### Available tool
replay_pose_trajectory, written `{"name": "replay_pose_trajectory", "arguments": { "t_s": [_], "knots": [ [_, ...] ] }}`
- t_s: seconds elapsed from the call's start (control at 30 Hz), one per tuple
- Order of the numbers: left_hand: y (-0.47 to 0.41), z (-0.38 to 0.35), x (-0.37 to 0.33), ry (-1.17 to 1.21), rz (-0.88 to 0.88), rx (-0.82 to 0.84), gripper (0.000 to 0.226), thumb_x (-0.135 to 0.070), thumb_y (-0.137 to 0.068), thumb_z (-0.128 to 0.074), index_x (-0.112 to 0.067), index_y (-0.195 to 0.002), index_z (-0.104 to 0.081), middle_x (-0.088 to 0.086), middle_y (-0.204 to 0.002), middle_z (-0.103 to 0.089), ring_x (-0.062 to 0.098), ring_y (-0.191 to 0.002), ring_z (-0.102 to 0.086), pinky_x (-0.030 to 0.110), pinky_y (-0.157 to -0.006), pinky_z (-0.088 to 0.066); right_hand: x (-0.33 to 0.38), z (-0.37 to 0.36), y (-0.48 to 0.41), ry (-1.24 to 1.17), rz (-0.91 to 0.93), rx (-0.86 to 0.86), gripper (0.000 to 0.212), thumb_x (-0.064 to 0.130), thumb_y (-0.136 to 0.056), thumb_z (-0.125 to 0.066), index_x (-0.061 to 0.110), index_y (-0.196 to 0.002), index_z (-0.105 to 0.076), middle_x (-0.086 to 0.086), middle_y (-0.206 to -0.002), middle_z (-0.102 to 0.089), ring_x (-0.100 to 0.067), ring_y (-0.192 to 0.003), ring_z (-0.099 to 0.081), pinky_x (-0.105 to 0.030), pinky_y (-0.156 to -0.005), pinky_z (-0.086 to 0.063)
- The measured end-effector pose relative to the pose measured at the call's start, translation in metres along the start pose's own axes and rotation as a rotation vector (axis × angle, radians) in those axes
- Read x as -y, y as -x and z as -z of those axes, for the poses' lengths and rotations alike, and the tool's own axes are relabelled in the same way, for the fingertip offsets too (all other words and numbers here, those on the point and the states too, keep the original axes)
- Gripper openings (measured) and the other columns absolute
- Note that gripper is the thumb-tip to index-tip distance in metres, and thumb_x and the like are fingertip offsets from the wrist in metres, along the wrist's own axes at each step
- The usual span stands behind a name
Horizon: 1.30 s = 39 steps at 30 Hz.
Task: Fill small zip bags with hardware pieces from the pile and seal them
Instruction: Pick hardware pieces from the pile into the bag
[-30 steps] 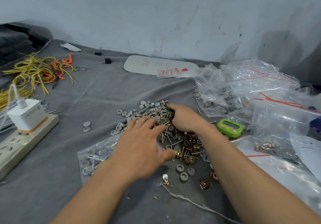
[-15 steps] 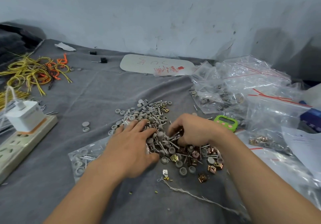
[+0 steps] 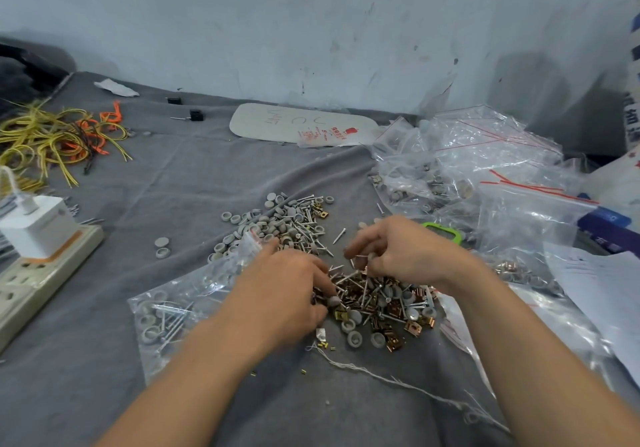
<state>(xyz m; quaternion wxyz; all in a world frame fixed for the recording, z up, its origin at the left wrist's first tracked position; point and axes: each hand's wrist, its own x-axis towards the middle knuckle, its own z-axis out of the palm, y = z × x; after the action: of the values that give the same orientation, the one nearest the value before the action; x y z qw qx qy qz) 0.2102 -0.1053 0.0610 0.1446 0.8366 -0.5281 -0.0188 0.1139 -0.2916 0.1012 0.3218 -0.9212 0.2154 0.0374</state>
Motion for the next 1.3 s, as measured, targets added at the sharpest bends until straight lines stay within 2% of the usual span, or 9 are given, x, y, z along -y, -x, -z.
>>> {"name": "replay_pose_trajectory", "arguments": {
  "t_s": [0.13, 0.27, 0.43, 0.53, 0.6, 0.73, 0.93, 1.07, 1.3],
  "knots": [
    [-0.002, -0.008, 0.002, -0.106, 0.063, -0.051, 0.042, -0.048, -0.095, -0.056, -0.043, -0.137, -0.057, -0.020, -0.148, -0.049, 0.009, -0.142, -0.036, 0.045, -0.124, 0.002, -0.002, -0.002, 0.002, -0.069, -0.011, -0.059, 0.036, -0.006, -0.085, -0.066, 0.023, -0.102, -0.079, 0.003, -0.085, -0.080, -0.011, -0.083, -0.076, -0.038, -0.087, -0.062],
    [-0.003, -0.011, -0.002, -0.152, 0.061, -0.078, 0.044, -0.042, -0.098, -0.051, -0.040, -0.142, -0.051, -0.016, -0.148, -0.048, 0.011, -0.142, -0.036, 0.046, -0.124, 0.001, -0.004, -0.005, 0.009, -0.171, -0.049, -0.102, 0.030, -0.003, -0.098, -0.056, 0.016, -0.109, -0.076, -0.003, -0.089, -0.080, -0.019, -0.083, -0.078, -0.038, -0.080, -0.064],
    [-0.005, -0.009, -0.013, 0.050, -0.015, -0.054, 0.048, -0.024, -0.093, -0.053, -0.044, -0.136, -0.058, -0.015, -0.141, -0.058, 0.004, -0.138, -0.041, 0.041, -0.124, 0.001, -0.011, -0.014, 0.018, -0.297, -0.063, -0.126, 0.030, -0.007, -0.096, -0.058, 0.012, -0.108, -0.077, -0.004, -0.086, -0.079, -0.019, -0.079, -0.078, -0.034, -0.073, -0.065],
    [-0.001, -0.014, -0.014, -0.041, 0.021, -0.059, 0.047, -0.032, -0.099, -0.041, -0.035, -0.145, -0.049, -0.008, -0.144, -0.057, 0.008, -0.143, -0.036, 0.043, -0.124, 0.003, -0.018, -0.017, 0.017, -0.143, -0.072, -0.338, 0.012, 0.015, -0.093, -0.073, 0.023, -0.098, -0.080, 0.011, -0.067, -0.073, -0.005, -0.063, -0.071, -0.012, -0.055, -0.051],
    [0.001, -0.015, -0.012, -0.092, 0.056, -0.076, 0.049, -0.036, -0.100, -0.037, -0.029, -0.148, -0.045, -0.009, -0.147, -0.054, 0.011, -0.147, -0.031, 0.044, -0.125, 0.004, -0.016, -0.019, 0.015, -0.046, -0.065, -0.419, 0.012, 0.022, -0.092, -0.074, 0.029, -0.096, -0.081, 0.016, -0.071, -0.071, -0.001, -0.068, -0.067, -0.005, -0.053, -0.042],
    [0.000, -0.013, -0.008, -0.102, 0.060, -0.092, 0.042, -0.040, -0.099, -0.042, -0.032, -0.138, -0.055, -0.015, -0.142, -0.057, 0.009, -0.144, -0.033, 0.043, -0.124, 0.005, -0.012, -0.020, 0.012, 0.053, -0.078, -0.414, 0.021, 0.018, -0.094, -0.068, 0.034, -0.096, -0.082, 0.010, -0.088, -0.075, -0.008, -0.074, -0.066, -0.016, -0.062, -0.043],
    [0.000, -0.011, -0.008, -0.034, -0.006, -0.083, 0.037, -0.033, -0.096, -0.052, -0.042, -0.131, -0.062, -0.015, -0.137, -0.061, 0.005, -0.144, -0.033, 0.038, -0.122, 0.010, 0.003, -0.026, 0.017, 0.163, 0.012, -0.226, 0.021, 0.024, -0.078, -0.077, 0.044, -0.083, -0.081, 0.025, -0.060, -0.066, 0.006, -0.063, -0.061, -0.004, -0.052, -0.038],
    [0.000, -0.009, -0.007, -0.033, 0.006, -0.083, 0.040, -0.031, -0.094, -0.052, -0.039, -0.132, -0.062, -0.014, -0.139, -0.060, 0.006, -0.144, -0.034, 0.039, -0.123, 0.008, 0.009, -0.037, 0.011, 0.284, -0.018, -0.177, 0.017, 0.023, -0.083, -0.075, 0.037, -0.090, -0.081, 0.006, -0.084, -0.076, -0.016, -0.087, -0.068, -0.028, -0.083, -0.057],
    [-0.002, 0.002, -0.004, -0.080, 0.150, -0.240, 0.038, -0.021, -0.092, -0.055, -0.038, -0.123, -0.069, -0.009, -0.130, -0.067, 0.008, -0.128, -0.052, 0.033, -0.125, 0.002, -0.002, -0.025, 0.016, 0.151, -0.090, -0.319, 0.017, 0.024, -0.092, -0.070, 0.039, -0.084, -0.072, 0.007, -0.087, -0.075, -0.014, -0.082, -0.069, -0.024, -0.070, -0.050]
  ]
}}
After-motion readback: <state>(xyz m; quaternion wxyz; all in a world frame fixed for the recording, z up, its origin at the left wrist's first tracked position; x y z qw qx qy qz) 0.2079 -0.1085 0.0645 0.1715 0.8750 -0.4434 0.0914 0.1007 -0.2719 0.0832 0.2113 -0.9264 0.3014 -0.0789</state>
